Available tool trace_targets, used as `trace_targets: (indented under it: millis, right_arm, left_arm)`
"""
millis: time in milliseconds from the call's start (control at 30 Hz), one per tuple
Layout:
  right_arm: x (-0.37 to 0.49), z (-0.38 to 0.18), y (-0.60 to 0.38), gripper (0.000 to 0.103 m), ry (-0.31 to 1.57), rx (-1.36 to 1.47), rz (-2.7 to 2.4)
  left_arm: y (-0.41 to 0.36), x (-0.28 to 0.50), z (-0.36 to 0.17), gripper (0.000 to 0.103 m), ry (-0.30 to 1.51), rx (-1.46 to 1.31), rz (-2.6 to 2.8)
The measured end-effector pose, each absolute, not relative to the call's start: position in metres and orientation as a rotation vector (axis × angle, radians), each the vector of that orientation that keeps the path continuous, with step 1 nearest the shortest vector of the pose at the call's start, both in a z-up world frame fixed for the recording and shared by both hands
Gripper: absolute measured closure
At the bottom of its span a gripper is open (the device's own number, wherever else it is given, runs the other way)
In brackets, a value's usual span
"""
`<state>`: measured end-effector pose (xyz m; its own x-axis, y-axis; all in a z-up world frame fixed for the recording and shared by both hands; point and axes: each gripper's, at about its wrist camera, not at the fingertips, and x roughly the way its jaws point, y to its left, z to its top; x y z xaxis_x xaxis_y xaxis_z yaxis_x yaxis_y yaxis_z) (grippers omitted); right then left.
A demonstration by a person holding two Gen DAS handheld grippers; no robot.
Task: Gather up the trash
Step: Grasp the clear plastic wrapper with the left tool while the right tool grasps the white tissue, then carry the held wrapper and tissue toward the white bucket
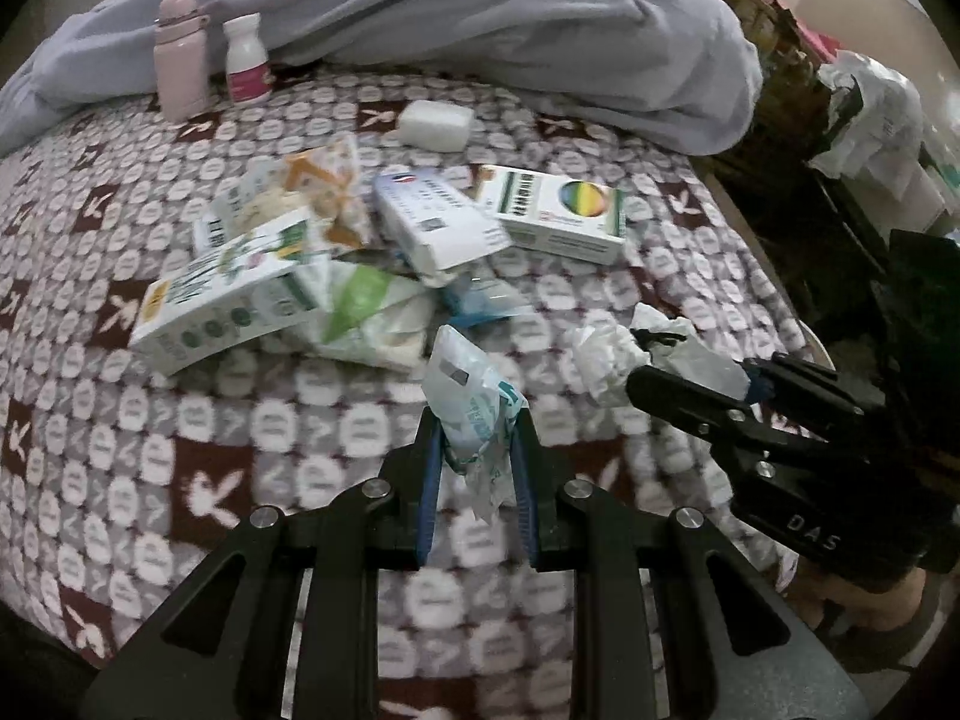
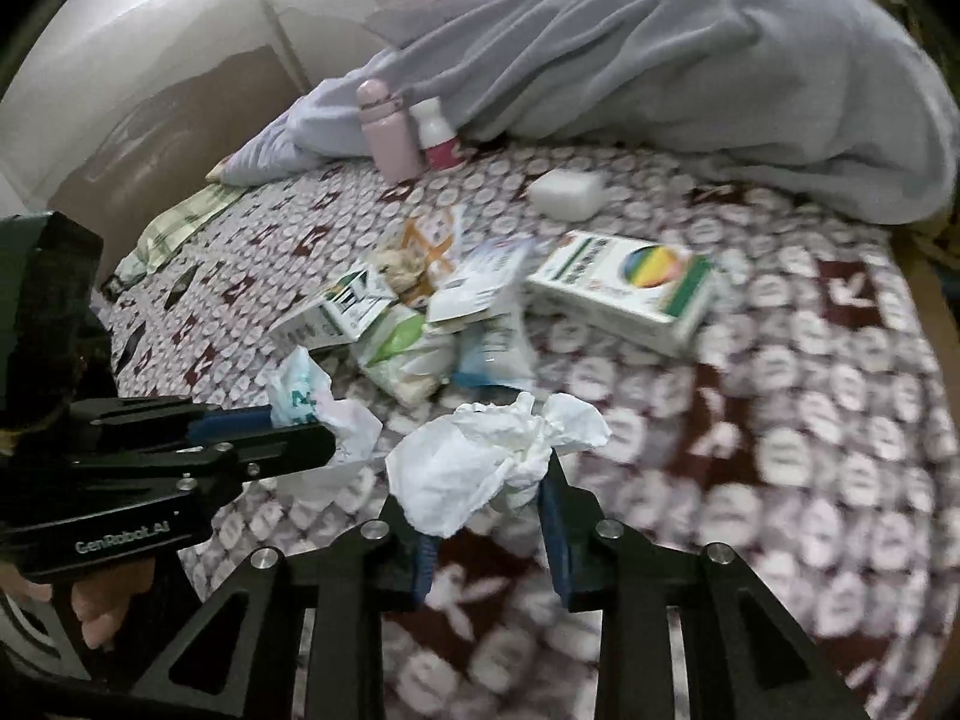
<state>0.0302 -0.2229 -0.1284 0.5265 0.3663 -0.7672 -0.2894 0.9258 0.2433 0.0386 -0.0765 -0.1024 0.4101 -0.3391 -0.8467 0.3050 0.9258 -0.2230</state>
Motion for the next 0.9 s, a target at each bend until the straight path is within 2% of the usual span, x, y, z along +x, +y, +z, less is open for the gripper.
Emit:
trace_targets:
  millis: [900]
  right_arm:
    - [-0.023,-0.092,-0.335,0.074,0.846,0.138,0.149]
  left_arm:
    - [-0.188,0.022,-0.075,0.084,0.999,0.076,-0.534]
